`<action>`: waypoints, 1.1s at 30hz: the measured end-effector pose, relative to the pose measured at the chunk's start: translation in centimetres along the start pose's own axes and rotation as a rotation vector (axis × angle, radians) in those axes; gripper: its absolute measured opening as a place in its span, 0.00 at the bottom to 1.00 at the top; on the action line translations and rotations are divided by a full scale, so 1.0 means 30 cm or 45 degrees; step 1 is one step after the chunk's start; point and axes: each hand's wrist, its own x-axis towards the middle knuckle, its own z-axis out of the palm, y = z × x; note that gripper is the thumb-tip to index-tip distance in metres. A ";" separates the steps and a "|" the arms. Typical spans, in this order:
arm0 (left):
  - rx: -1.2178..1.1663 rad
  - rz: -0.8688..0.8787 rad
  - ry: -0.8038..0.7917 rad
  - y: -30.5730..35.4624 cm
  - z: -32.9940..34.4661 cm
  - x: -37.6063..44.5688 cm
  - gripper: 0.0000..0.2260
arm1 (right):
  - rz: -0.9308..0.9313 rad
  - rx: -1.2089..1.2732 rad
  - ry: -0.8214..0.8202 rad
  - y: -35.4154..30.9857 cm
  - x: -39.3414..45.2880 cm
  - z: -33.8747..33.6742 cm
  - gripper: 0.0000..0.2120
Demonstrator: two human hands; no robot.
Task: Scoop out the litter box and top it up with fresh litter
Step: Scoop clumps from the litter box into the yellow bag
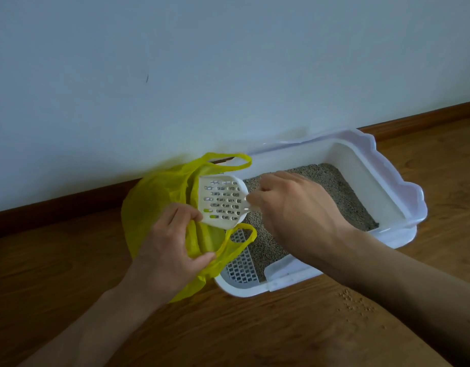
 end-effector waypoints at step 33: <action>-0.007 0.038 -0.081 0.041 0.120 0.101 0.26 | 0.881 0.133 -0.561 0.376 -0.106 0.125 0.03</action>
